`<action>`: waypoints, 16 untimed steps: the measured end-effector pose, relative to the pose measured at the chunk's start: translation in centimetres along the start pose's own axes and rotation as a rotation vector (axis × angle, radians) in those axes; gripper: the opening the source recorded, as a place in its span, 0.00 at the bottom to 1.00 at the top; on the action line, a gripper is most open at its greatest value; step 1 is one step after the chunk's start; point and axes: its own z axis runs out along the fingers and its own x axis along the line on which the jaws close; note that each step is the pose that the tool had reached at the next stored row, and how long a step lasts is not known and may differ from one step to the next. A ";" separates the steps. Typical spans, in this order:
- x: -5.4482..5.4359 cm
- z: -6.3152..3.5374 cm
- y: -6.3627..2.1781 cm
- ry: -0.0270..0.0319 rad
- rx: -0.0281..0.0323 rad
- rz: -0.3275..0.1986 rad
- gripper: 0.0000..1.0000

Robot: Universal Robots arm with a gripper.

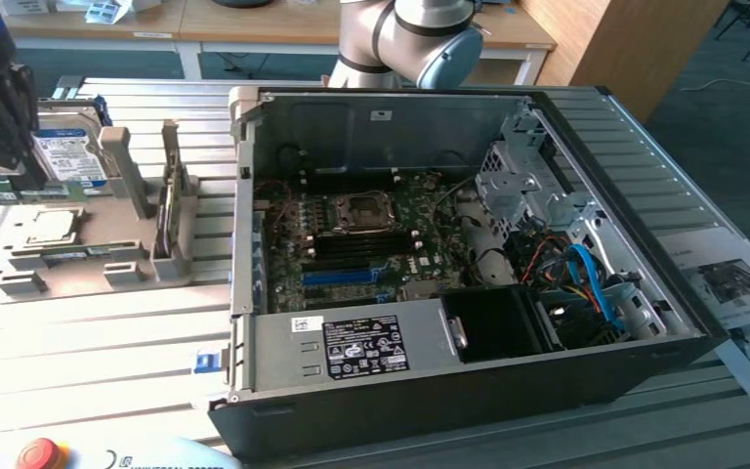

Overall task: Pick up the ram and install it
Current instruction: 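Pick up the ram and move it above insertion slot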

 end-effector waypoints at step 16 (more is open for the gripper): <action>0.0 -2.04 0.07 0.0000 -0.0007 0.000 0.12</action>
